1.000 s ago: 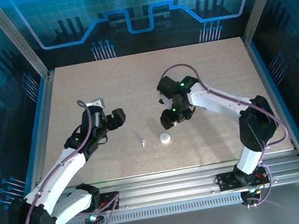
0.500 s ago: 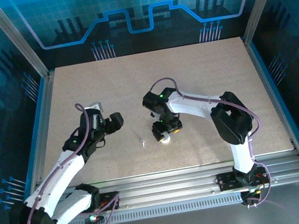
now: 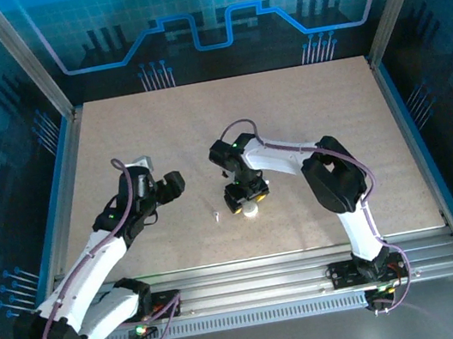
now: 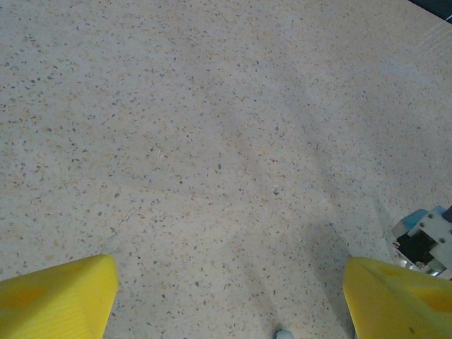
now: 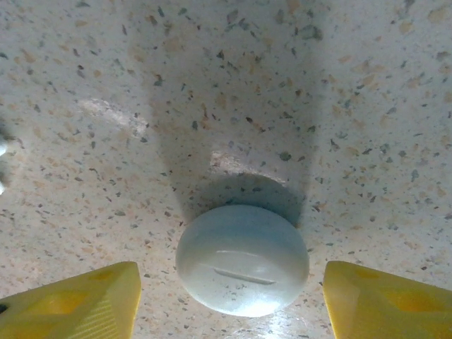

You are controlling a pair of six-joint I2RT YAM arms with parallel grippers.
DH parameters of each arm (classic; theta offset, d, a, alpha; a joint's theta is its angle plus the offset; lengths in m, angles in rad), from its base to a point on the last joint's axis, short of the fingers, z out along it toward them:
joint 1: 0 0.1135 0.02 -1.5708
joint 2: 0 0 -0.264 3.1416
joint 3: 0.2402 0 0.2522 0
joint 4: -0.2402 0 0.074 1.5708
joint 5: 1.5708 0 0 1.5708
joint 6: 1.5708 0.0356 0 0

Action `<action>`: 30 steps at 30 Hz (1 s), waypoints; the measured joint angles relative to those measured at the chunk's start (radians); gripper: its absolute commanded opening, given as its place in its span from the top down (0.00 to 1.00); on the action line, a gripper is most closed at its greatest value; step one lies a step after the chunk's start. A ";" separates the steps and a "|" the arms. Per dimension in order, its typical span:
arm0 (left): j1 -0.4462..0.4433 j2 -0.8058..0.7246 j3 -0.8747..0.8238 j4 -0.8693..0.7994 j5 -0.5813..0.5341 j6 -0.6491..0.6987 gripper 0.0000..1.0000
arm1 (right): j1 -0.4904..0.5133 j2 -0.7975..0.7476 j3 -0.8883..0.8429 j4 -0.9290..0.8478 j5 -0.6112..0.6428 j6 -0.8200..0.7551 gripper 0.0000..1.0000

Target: Insert the wireless bluetooth earbuds into the charging case

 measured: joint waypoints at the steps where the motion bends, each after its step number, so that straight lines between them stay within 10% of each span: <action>1: 0.001 0.000 0.000 0.000 0.001 0.000 0.16 | 0.000 0.005 0.000 0.000 0.000 0.000 0.31; 30: 0.003 0.003 -0.009 0.001 0.031 0.001 0.18 | -0.003 0.009 -0.044 0.031 0.021 0.016 0.52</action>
